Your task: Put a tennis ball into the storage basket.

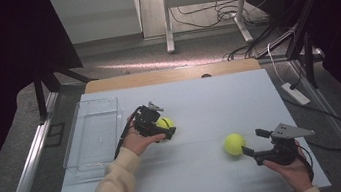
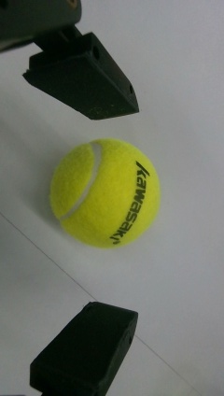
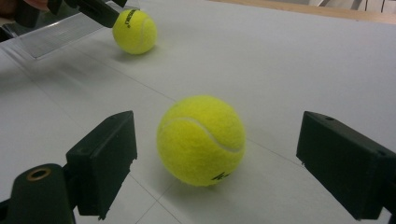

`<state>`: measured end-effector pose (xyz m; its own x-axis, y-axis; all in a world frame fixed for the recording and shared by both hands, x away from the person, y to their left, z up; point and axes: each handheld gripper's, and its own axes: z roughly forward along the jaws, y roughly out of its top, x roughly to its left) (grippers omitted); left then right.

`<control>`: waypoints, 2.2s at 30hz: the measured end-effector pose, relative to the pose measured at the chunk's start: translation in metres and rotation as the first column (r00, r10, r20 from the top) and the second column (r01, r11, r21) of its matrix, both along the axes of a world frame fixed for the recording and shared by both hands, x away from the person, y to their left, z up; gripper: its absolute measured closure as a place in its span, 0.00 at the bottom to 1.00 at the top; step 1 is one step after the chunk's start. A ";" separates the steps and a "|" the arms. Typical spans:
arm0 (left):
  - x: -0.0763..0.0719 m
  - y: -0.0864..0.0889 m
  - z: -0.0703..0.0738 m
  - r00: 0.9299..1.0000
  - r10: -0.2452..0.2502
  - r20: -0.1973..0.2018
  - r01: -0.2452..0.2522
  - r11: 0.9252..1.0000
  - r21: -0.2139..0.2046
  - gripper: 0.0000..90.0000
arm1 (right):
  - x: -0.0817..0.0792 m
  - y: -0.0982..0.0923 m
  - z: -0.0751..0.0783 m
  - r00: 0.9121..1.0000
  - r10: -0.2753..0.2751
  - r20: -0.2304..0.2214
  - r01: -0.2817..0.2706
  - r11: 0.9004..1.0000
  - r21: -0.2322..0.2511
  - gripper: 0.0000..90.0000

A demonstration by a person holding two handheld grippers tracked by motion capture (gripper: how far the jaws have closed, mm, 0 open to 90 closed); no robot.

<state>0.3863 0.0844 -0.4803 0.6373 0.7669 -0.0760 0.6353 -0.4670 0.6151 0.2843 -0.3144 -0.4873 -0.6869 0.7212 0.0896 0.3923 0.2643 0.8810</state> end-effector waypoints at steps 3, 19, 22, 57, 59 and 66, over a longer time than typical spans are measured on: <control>0.003 0.000 -0.003 1.000 0.001 -0.012 -0.001 1.000 0.004 0.05 | 0.000 0.000 0.000 1.000 0.000 -0.001 0.000 1.000 0.002 0.13; 0.012 -0.002 -0.016 0.999 0.015 -0.047 -0.013 0.999 0.034 0.05 | 0.000 0.000 -0.001 1.000 0.000 0.001 0.000 1.000 -0.002 0.13; 0.014 -0.002 -0.018 0.998 0.016 -0.057 -0.014 0.999 0.039 0.05 | 0.000 0.000 -0.001 1.000 0.000 -0.001 0.000 1.000 -0.002 0.13; -0.001 0.000 -0.004 0.999 -0.028 -0.027 0.029 0.999 0.016 0.30 | 0.000 0.000 0.000 1.000 -0.005 0.003 0.005 1.000 -0.003 0.13; -0.002 0.001 -0.002 0.999 -0.031 -0.020 0.031 0.999 0.009 0.30 | 0.000 0.001 0.000 1.000 -0.005 0.003 0.005 1.000 -0.001 0.13; -0.007 0.004 0.006 0.999 -0.033 0.007 0.033 0.999 -0.015 0.30 | 0.000 0.000 0.000 1.000 -0.006 0.001 0.006 1.000 -0.002 0.13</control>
